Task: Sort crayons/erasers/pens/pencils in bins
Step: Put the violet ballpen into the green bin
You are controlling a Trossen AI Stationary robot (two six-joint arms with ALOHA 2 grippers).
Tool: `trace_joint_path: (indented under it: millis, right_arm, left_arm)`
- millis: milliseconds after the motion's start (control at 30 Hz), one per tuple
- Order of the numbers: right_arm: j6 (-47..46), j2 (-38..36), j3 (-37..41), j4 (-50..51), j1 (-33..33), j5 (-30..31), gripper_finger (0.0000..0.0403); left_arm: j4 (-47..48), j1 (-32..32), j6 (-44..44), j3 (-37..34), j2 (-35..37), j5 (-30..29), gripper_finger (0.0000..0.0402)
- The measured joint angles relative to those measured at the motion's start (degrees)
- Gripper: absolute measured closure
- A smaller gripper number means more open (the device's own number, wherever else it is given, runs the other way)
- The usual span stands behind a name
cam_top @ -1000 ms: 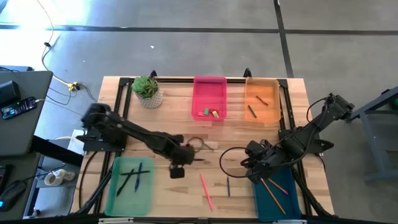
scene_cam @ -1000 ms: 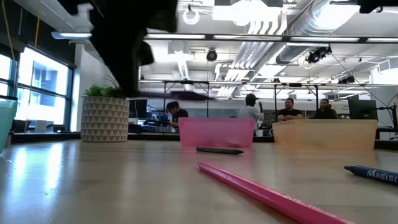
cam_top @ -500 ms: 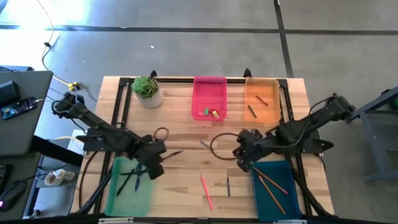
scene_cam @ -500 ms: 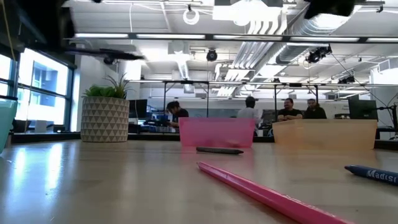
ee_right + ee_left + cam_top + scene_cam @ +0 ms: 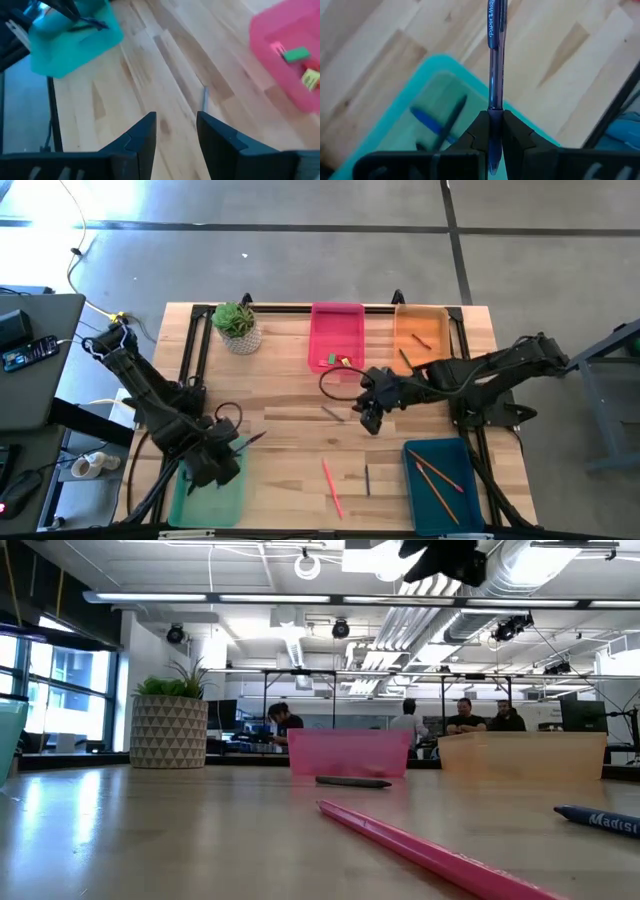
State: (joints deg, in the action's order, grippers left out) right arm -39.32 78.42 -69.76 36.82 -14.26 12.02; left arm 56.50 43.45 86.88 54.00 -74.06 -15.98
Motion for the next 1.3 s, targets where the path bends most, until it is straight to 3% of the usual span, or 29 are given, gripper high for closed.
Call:
trace_joint_path:
  millis: [200, 467, 700, 967, 1300]
  right_arm:
    - [4.96, 2.93, -0.82, -7.46, 4.86, -6.69, 0.0270]
    - [11.41, 11.29, -7.79, -4.66, 6.83, -9.52, 0.0270]
    - [11.96, 19.18, -12.13, 2.30, 7.19, -9.50, 0.0270]
    - [8.09, 26.19, -13.00, 4.26, 7.19, -8.87, 0.0270]
    - [4.54, 33.14, -12.94, 4.81, 7.16, -7.53, 0.0270]
  left_arm:
    - [4.15, 7.44, 12.26, 0.04, -0.04, -1.18, 0.0392]
    - [7.46, 17.24, 28.38, 0.04, -1.83, 0.00, 0.0392]
    - [7.41, 21.47, 37.75, 0.06, -5.50, 3.11, 0.0392]
    - [4.32, 22.03, 39.10, 0.05, -9.07, 3.43, 0.0386]
    - [2.13, 21.85, 39.00, 0.07, -11.08, 4.06, 0.0318]
